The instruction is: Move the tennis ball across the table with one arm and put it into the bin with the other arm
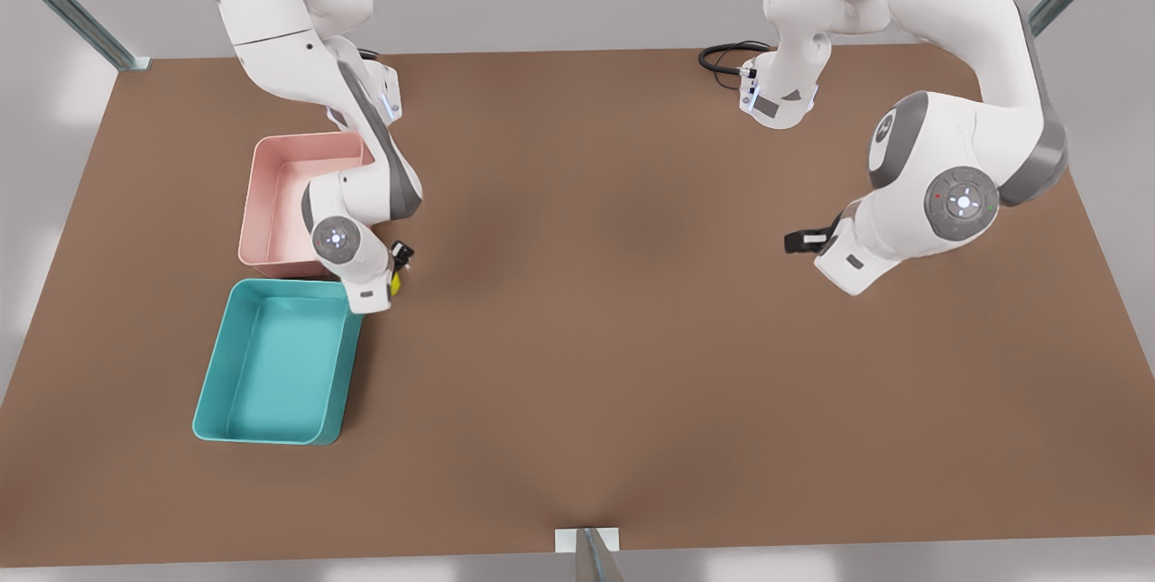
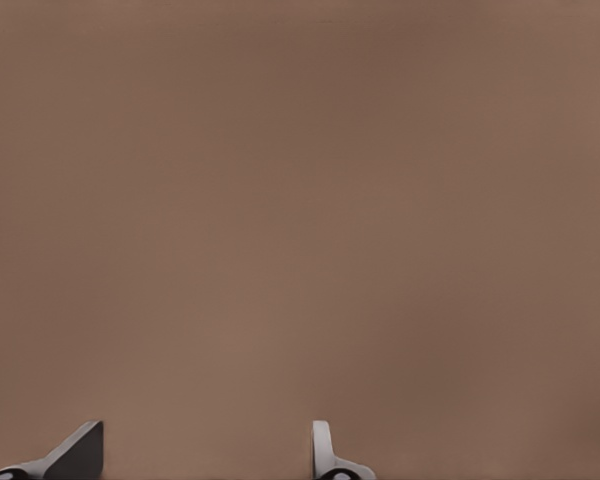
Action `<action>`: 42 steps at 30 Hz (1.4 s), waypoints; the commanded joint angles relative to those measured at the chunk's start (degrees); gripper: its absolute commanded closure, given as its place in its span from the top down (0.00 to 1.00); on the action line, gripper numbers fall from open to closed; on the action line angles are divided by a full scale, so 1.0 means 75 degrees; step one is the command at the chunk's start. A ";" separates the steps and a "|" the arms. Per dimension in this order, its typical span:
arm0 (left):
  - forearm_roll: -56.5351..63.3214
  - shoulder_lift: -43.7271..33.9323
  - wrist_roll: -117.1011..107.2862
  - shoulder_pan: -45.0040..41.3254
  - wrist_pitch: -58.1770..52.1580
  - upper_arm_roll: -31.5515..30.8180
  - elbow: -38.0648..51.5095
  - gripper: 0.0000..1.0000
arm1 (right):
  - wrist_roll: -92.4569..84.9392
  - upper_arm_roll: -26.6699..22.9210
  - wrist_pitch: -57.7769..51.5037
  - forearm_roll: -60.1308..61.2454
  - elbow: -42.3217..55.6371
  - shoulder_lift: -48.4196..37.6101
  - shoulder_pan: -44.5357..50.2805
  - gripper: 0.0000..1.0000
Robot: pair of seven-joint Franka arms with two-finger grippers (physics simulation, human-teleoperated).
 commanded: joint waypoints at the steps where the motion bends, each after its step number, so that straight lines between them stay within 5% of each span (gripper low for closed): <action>1: 0.0147 0.0095 -0.0585 -0.0105 0.0024 -0.0025 0.0167 1.00 | -0.7468 -0.0019 0.0839 -0.0173 -0.0279 -0.0057 -0.0033 1.00; 5: -0.0193 0.0764 -0.0620 -0.0047 -0.0175 -0.0096 0.0554 1.00 | -0.7468 -0.0066 0.1472 -0.0291 -0.0466 0.0025 -0.0127 1.00; 23: 0.0053 0.0717 -0.0316 -0.0023 -0.0152 -0.0353 0.0765 1.00 | -0.7339 -0.0054 0.2843 0.0248 -0.1287 0.0154 -0.0174 1.00; 42: 0.0053 0.0776 -0.0023 0.0270 -0.0046 -0.0342 0.0694 1.00 | -0.7339 -0.0043 0.2925 0.0940 -0.1826 -0.0022 -0.0068 1.00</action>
